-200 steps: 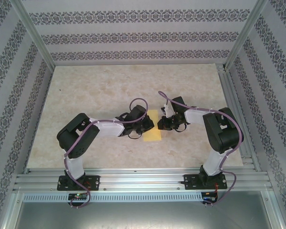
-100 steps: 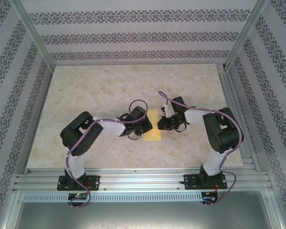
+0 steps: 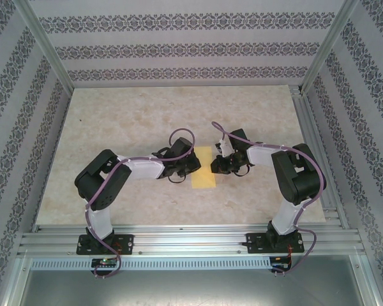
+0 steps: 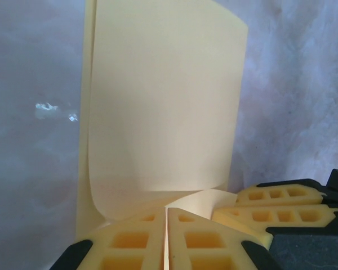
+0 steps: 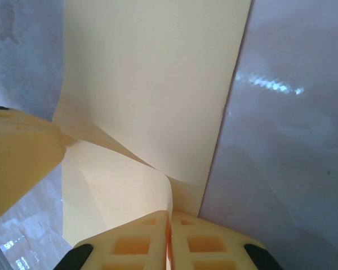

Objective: Fold a paper plane with a square sheet of paper (pick it up from the middle)
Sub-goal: Fold the triangle a second time at the center of the table.

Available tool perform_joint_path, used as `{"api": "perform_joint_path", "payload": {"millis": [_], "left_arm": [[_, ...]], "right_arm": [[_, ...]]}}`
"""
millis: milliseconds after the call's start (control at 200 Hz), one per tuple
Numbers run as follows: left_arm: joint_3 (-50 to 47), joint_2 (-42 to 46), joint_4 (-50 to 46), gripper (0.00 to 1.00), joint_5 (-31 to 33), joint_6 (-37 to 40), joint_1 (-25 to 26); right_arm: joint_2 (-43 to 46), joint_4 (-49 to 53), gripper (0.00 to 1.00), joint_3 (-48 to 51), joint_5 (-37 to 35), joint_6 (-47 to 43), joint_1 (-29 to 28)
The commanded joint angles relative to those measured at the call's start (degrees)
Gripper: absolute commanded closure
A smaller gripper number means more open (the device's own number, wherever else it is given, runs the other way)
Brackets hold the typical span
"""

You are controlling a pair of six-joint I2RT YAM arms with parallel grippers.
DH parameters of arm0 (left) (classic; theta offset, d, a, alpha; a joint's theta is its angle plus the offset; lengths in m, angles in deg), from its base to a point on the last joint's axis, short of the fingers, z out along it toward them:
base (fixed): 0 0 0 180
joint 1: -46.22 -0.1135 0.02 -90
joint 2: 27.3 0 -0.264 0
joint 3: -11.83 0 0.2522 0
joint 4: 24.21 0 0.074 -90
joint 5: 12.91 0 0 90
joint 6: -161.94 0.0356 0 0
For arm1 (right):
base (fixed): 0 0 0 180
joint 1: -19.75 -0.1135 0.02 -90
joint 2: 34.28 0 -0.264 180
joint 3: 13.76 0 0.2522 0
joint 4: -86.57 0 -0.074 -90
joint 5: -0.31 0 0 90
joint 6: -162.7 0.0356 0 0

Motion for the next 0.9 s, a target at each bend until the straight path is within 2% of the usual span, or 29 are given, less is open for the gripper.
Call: {"api": "perform_joint_path", "payload": {"millis": [0,115,365,499,894], "left_arm": [[0.7,-1.0,1.8,0.88,-1.8,1.1,-0.5],[0.3,-2.1,2.4,0.89,-2.4,0.2,-0.5],[-2.9,-2.6,-0.8,0.89,1.9,0.9,-0.6],[-2.6,-3.2,0.6,0.89,0.0,0.8,-0.6],[1.9,2.1,-1.8,0.86,1.1,4.7,-1.1]], "right_arm": [[-2.7,1.3,0.90,0.2,-4.0,-1.3,-0.7],[-2.6,1.3,0.90,0.2,-4.1,-1.2,-0.7],[-2.7,1.5,0.90,0.2,-4.1,-1.2,-0.7],[-2.7,1.4,0.90,0.2,-4.1,-1.2,-0.7],[-2.8,1.6,0.90,0.1,-4.1,-1.2,-0.7]]}}
